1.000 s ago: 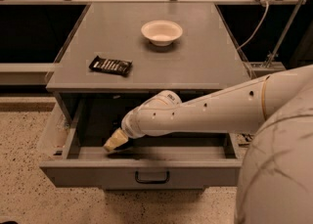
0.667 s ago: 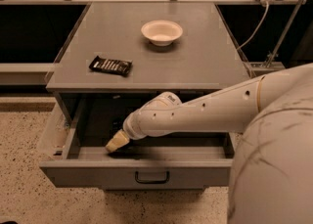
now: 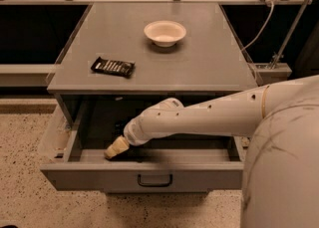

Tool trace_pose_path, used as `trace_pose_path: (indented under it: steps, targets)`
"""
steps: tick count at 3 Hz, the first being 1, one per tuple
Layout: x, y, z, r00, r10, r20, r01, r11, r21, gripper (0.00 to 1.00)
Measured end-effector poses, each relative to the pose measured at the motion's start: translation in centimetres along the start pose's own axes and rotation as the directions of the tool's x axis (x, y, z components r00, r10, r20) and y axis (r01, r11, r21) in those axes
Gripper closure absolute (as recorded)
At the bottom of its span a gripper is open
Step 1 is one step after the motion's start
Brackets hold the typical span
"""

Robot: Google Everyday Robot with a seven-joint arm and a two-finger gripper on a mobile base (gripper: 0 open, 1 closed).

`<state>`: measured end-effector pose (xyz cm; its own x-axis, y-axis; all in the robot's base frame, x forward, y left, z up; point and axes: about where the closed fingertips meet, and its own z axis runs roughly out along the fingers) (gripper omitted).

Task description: Pick rxbar blueberry from top drawer and place on counter

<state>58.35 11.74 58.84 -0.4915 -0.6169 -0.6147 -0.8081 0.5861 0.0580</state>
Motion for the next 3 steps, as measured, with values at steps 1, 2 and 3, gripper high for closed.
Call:
trace_pose_path:
  steps: [1,2,3]
  targets:
    - [-0.21,0.27,-0.07,1.000,-0.003,0.004,0.003,1.0000,-0.009,0.23]
    - [-0.24,0.27,-0.12,1.000,-0.003,0.003,0.003,1.0000,-0.009,0.48]
    - [-0.70,0.32,-0.71,1.000,-0.003,0.003,0.003,1.0000,-0.009,0.70]
